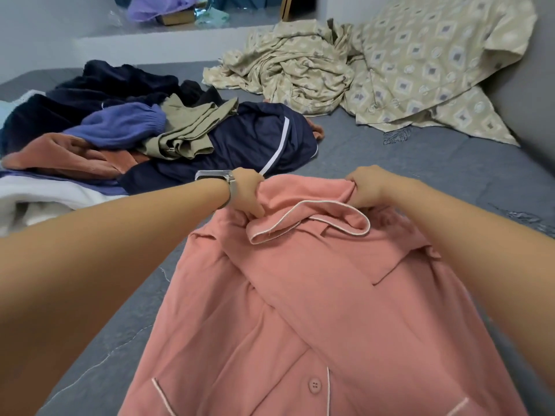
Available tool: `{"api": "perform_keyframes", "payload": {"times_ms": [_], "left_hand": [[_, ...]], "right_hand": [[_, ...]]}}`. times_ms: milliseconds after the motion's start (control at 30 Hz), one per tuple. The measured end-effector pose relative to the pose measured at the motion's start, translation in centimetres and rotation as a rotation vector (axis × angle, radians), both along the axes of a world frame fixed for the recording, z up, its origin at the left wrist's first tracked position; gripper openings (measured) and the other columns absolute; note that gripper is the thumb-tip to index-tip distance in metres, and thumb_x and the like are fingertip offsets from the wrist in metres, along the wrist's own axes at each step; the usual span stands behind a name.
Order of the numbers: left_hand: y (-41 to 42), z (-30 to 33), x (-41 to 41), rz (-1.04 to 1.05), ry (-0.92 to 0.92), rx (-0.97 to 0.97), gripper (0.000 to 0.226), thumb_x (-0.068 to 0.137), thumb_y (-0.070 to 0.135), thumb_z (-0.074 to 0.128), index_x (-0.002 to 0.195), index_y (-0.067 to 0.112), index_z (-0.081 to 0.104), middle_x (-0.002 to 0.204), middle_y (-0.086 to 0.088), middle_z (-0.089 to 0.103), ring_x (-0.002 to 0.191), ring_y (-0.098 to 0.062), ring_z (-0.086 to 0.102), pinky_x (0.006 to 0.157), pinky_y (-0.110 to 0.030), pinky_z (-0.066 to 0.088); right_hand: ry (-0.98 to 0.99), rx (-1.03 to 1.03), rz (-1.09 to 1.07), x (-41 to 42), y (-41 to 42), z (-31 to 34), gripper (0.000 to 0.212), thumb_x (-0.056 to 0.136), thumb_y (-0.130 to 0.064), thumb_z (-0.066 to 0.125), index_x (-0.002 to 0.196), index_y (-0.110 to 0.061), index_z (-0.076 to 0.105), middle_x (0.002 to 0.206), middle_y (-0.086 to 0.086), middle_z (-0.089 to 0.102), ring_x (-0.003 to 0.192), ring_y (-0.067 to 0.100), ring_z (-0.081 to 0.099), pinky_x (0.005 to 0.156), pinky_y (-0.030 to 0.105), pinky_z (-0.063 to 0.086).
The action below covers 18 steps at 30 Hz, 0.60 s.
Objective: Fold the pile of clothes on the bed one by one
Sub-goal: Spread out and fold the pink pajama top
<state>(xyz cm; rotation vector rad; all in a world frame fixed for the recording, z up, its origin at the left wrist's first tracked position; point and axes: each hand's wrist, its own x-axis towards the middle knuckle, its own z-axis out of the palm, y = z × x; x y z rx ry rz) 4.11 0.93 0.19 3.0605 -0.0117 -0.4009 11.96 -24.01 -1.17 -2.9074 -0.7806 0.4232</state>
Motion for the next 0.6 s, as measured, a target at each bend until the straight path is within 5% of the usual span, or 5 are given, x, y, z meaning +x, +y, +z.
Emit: {"api": "perform_keyframes", "payload": {"times_ms": [167, 367, 500, 600], "left_hand": [[0.3, 4.3, -4.8, -0.04, -0.173, 0.04, 0.038, 0.059, 0.04, 0.079, 0.076, 0.025, 0.049, 0.078, 0.006, 0.057, 0.076, -0.023, 0.056, 0.059, -0.03, 0.041], [-2.1, 4.5, -15.0, -0.186, -0.414, 0.069, 0.028, 0.071, 0.033, 0.065, 0.092, 0.02, 0.052, 0.096, 0.0, 0.055, 0.093, -0.026, 0.057, 0.062, -0.031, 0.037], [-3.9, 2.6, -24.5, -0.231, -0.524, -0.031, 0.027, 0.062, 0.03, 0.049, 0.088, 0.024, 0.049, 0.08, -0.003, 0.055, 0.071, -0.031, 0.059, 0.05, -0.036, 0.047], [-5.0, 0.8, -31.2, -0.151, -0.523, -0.1, 0.038, 0.053, 0.028, 0.063, 0.09, 0.03, 0.055, 0.08, 0.007, 0.058, 0.069, -0.022, 0.06, 0.05, -0.03, 0.047]], "right_hand": [[-0.238, 0.134, 0.04, -4.9, -2.5, 4.4, 0.031, 0.074, -0.027, 0.07, 0.064, -0.022, 0.041, 0.079, 0.004, 0.058, 0.086, 0.032, 0.058, 0.062, 0.033, 0.04], [-0.227, 0.19, 0.074, -14.7, -6.7, 5.5, 0.024, 0.067, -0.016, 0.062, 0.075, -0.024, 0.041, 0.077, -0.003, 0.053, 0.083, 0.031, 0.057, 0.064, 0.041, 0.048], [-0.384, 0.273, 0.08, -25.0, -9.4, 3.3, 0.024, 0.062, -0.017, 0.069, 0.08, -0.024, 0.054, 0.081, -0.002, 0.062, 0.08, 0.028, 0.061, 0.059, 0.036, 0.048], [-0.459, 0.311, 0.053, -32.2, -11.1, 1.1, 0.036, 0.053, -0.018, 0.071, 0.084, -0.027, 0.055, 0.077, -0.008, 0.059, 0.073, 0.024, 0.057, 0.055, 0.031, 0.045]]}}
